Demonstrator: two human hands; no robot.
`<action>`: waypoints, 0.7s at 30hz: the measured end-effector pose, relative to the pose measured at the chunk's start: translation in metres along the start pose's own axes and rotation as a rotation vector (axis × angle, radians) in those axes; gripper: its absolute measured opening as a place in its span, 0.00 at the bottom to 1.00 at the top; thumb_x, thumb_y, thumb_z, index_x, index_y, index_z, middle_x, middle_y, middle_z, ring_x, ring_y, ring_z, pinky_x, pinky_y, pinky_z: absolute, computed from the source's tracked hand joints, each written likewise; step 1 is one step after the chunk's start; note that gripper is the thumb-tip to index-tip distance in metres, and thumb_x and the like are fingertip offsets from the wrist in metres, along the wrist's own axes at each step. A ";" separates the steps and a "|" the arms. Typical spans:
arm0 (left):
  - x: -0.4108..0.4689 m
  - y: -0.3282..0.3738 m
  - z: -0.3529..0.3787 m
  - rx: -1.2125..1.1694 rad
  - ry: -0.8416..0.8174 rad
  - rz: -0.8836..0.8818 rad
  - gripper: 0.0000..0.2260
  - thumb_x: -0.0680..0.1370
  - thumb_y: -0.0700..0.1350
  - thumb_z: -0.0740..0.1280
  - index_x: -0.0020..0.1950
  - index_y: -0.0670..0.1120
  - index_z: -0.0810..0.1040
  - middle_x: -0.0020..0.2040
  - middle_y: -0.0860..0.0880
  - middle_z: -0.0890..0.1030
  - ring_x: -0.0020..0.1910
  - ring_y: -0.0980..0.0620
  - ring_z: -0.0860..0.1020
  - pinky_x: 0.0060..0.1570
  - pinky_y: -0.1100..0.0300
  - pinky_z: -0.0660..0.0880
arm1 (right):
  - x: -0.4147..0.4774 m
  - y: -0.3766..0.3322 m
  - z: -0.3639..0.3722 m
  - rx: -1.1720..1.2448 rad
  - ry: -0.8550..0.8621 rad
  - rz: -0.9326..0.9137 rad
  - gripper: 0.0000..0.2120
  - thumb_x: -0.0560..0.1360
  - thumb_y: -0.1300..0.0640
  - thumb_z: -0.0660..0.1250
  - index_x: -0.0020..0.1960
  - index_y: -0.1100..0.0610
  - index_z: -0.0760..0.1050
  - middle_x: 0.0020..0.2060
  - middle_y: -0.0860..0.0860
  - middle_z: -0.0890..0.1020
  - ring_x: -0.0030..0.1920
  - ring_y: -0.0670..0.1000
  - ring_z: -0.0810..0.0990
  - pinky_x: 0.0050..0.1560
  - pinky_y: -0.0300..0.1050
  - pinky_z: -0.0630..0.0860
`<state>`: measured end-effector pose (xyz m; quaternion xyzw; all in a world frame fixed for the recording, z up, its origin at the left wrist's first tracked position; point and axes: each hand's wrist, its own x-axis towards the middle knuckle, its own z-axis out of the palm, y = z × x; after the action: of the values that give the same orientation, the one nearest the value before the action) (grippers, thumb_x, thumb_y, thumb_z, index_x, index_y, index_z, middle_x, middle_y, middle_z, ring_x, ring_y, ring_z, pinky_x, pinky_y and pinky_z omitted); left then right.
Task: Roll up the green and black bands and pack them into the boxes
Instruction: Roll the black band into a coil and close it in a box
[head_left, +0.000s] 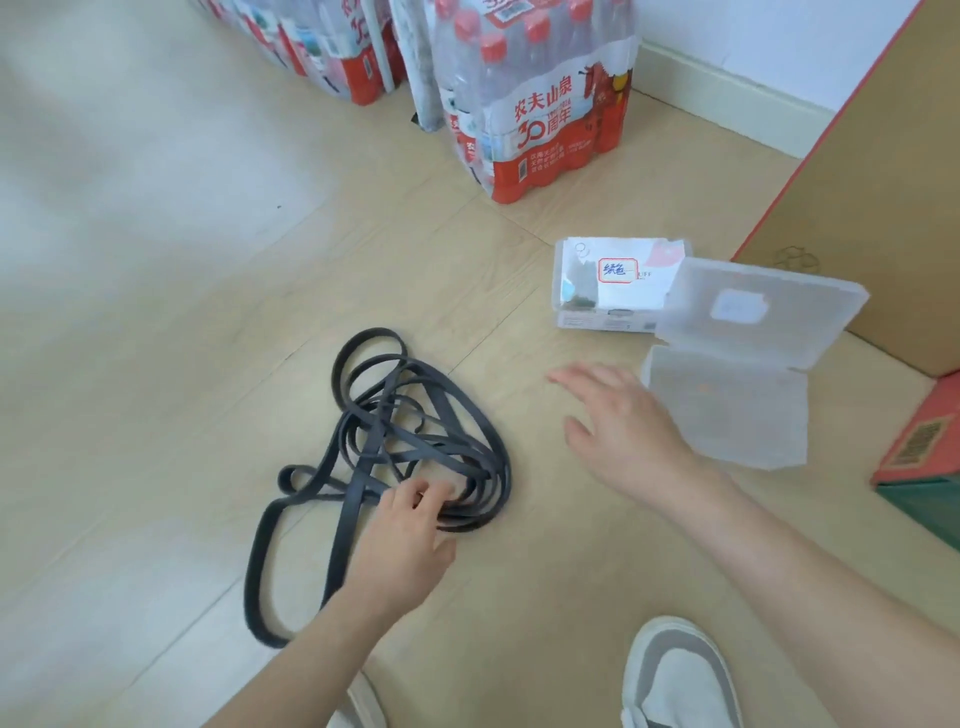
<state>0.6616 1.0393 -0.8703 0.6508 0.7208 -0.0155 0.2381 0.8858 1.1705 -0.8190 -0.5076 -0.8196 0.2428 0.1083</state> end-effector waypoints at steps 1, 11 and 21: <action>-0.005 -0.007 0.004 0.050 -0.064 0.003 0.21 0.75 0.48 0.65 0.68 0.52 0.69 0.63 0.53 0.71 0.61 0.49 0.69 0.59 0.59 0.68 | -0.008 -0.018 0.018 -0.011 -0.192 -0.077 0.28 0.76 0.60 0.61 0.74 0.49 0.62 0.73 0.51 0.64 0.71 0.55 0.61 0.67 0.53 0.67; -0.019 -0.014 -0.103 -0.383 -0.160 -0.048 0.03 0.80 0.46 0.60 0.48 0.50 0.73 0.42 0.54 0.80 0.44 0.53 0.76 0.47 0.58 0.72 | 0.009 -0.077 0.057 -0.140 -0.400 -0.232 0.08 0.76 0.49 0.65 0.54 0.50 0.76 0.51 0.47 0.77 0.59 0.51 0.70 0.52 0.47 0.72; -0.127 -0.011 -0.348 -0.174 0.477 0.041 0.10 0.70 0.41 0.71 0.45 0.55 0.78 0.32 0.53 0.77 0.31 0.58 0.73 0.35 0.63 0.68 | 0.030 -0.228 -0.162 0.090 -0.137 -0.317 0.07 0.73 0.46 0.70 0.40 0.47 0.77 0.36 0.47 0.79 0.38 0.47 0.75 0.39 0.42 0.70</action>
<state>0.5436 1.0347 -0.5193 0.6276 0.7417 0.2057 0.1166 0.7625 1.1601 -0.5661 -0.3487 -0.8832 0.2930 0.1116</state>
